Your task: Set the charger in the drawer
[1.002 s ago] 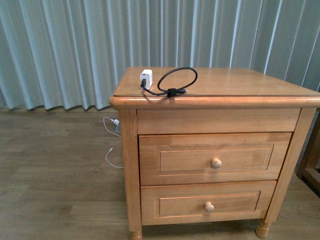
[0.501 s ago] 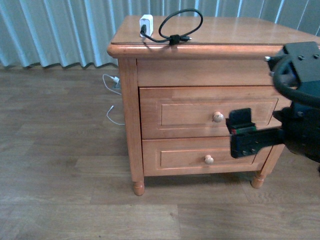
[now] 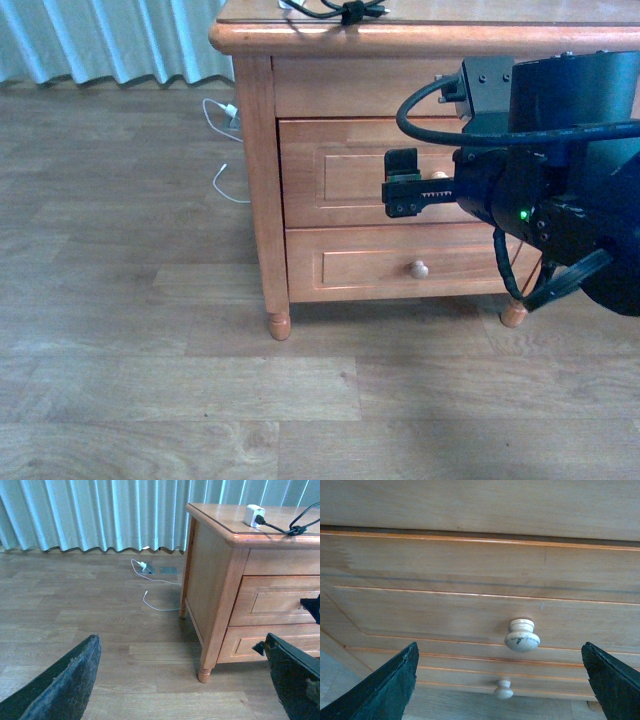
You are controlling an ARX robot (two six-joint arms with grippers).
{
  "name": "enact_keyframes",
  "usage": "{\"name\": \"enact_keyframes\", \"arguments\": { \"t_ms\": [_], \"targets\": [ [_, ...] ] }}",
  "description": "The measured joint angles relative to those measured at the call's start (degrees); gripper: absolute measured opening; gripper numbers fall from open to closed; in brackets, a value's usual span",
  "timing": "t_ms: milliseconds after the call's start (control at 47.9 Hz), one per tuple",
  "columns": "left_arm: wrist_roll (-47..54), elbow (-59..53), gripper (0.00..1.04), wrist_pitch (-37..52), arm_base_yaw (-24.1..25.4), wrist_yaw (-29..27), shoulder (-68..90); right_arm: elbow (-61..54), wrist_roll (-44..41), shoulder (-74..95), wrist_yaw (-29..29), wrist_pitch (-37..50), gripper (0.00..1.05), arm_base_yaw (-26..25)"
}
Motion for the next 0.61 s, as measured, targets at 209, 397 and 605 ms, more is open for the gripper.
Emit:
{"name": "enact_keyframes", "arguments": {
  "t_ms": [209,397,605],
  "targets": [
    [0.0,0.0,0.99,0.0,0.0,0.0,0.0,6.1,0.3,6.1,0.2,-1.3,0.97,-2.4],
    [0.0,0.0,0.99,0.0,0.0,0.0,0.0,8.6,0.5,8.7,0.2,-1.6,0.97,-3.2],
    [0.0,0.0,0.99,0.0,0.0,0.0,0.0,10.0,0.9,9.6,-0.1,-1.7,0.97,-2.5]
  ]
}}
